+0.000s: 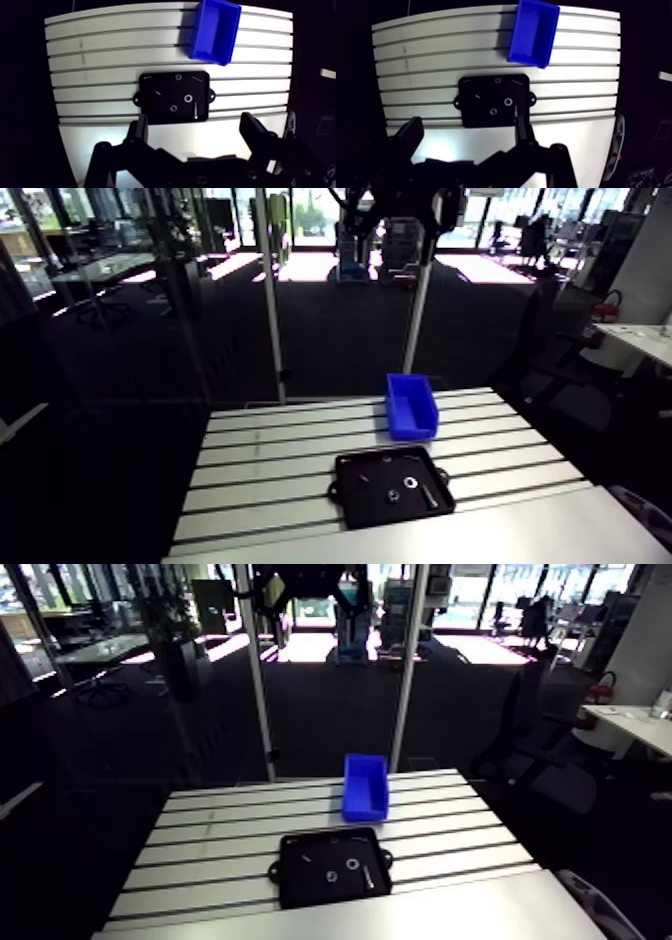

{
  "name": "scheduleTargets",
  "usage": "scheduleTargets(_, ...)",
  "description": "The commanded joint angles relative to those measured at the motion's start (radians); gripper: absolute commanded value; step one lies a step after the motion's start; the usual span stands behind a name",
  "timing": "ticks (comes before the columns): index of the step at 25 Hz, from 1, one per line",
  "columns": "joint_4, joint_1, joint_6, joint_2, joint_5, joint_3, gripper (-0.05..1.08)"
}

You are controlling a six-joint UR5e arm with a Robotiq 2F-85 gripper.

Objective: Pick up the M10 bolt from the tray and put it into the blue bin.

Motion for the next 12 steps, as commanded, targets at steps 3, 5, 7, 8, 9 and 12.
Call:
scheduleTargets(3,0.072,-0.020,0.026,-0.091,0.021,0.066,0.01)
scheduleTargets(5,0.072,-0.018,0.026,-0.087,0.021,0.063,0.01)
scheduleTargets(7,0.072,-0.020,0.026,-0.089,0.021,0.069,0.01)
scheduleTargets(8,0.072,-0.020,0.026,-0.089,0.021,0.072,0.01)
scheduleTargets(9,0.072,-0.018,0.026,-0.087,0.021,0.071,0.01)
scheduleTargets(12,0.072,-0.018,0.026,-0.087,0.020,0.072,0.01)
